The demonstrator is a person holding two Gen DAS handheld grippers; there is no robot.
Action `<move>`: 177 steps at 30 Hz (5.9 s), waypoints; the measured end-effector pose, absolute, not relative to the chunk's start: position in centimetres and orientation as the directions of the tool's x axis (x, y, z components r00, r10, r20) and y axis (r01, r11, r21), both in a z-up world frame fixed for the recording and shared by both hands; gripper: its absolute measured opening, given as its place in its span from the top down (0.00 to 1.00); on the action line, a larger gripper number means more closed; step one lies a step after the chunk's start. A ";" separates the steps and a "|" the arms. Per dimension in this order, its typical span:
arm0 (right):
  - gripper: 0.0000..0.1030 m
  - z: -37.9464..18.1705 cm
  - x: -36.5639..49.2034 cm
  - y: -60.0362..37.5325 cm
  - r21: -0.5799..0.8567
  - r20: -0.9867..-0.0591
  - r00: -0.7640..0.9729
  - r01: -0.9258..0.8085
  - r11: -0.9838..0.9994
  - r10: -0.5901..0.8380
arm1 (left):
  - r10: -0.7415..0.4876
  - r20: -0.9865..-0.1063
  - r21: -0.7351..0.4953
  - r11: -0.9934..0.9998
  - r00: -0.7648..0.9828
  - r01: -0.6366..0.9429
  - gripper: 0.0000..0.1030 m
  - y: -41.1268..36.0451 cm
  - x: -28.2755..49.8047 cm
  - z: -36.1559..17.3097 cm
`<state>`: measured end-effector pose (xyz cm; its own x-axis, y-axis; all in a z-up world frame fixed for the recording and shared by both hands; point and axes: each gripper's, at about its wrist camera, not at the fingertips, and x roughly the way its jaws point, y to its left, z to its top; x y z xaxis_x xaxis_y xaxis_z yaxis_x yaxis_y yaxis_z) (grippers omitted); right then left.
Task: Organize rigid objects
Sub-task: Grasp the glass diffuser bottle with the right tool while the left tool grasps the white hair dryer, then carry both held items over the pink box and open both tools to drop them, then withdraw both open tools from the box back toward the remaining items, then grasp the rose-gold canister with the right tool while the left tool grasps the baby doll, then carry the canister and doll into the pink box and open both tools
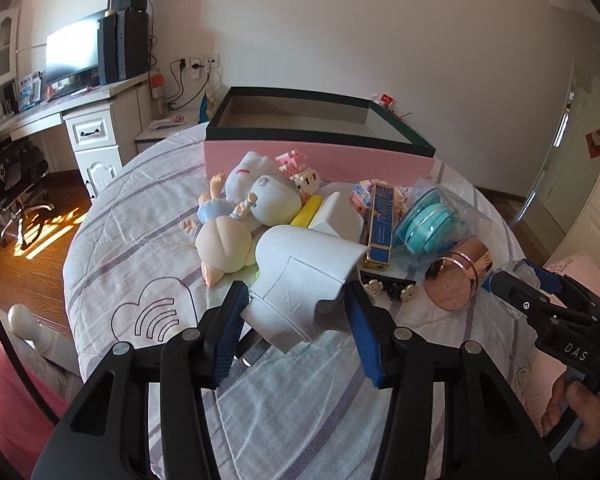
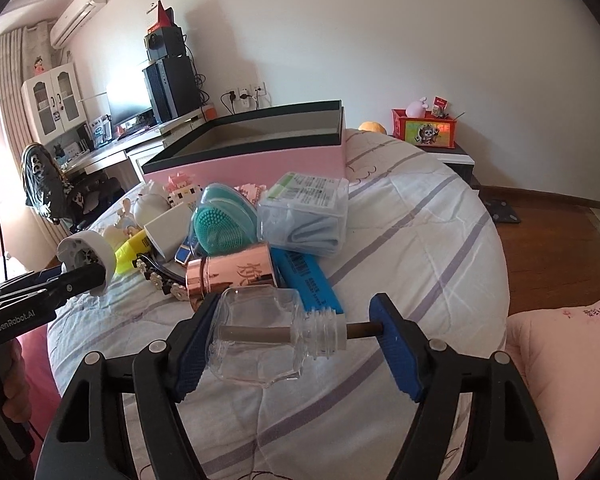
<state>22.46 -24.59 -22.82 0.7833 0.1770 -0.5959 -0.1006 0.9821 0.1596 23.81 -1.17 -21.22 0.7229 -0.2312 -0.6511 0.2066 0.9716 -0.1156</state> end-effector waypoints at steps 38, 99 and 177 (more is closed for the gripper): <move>0.23 -19.5 48.0 -20.0 0.118 -0.757 0.624 -0.162 0.980 0.194 | -0.127 -0.741 0.007 0.980 0.659 0.198 0.42 -4.6 47.2 -19.1; 0.12 -16.5 17.7 -19.0 0.037 -0.535 0.843 -0.032 0.999 0.047 | -0.088 -0.553 -0.008 0.995 0.828 0.101 0.00 0.2 19.4 -15.8; 0.46 -16.6 21.9 -17.5 0.093 -0.490 0.844 -0.198 0.976 0.218 | -0.075 -0.518 0.043 0.993 0.852 0.113 0.53 -1.1 21.9 -15.4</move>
